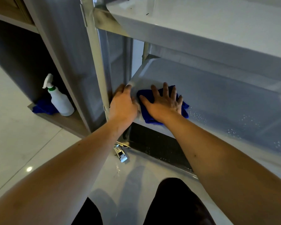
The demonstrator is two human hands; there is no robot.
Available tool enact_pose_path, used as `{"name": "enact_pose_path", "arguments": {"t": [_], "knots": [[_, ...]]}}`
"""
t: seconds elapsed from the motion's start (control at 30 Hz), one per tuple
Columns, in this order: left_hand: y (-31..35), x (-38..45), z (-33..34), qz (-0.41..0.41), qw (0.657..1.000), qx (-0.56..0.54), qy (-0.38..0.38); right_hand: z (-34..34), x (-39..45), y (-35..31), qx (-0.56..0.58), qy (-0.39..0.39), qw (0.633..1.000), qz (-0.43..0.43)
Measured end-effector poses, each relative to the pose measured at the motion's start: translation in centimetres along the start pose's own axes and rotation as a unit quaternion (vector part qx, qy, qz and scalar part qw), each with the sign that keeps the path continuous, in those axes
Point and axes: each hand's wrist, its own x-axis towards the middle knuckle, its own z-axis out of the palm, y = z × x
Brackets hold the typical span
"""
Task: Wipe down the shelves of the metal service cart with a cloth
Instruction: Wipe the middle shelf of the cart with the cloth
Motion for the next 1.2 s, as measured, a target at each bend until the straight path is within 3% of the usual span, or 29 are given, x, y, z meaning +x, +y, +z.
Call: {"name": "enact_pose_path", "arguments": {"t": [0.23,0.53,0.8,1.2], "knots": [[0.6,3.0,1.1,0.032,0.989,0.102,-0.101,0.0,3.3,0.6,0.006,0.025,1.000,0.001],[-0.9,2.7,2.3,0.075,0.987,0.132,-0.058,-1.2,12.0,0.7,-0.013,0.045,0.999,0.009],[-0.8,3.0,2.7,0.061,0.986,0.143,-0.055,-2.4,19.7,0.2,-0.012,0.060,0.998,0.034],[0.2,2.8,1.8,0.056,0.990,0.122,-0.042,-1.0,13.8,0.1,-0.005,0.041,0.999,0.000]]}}
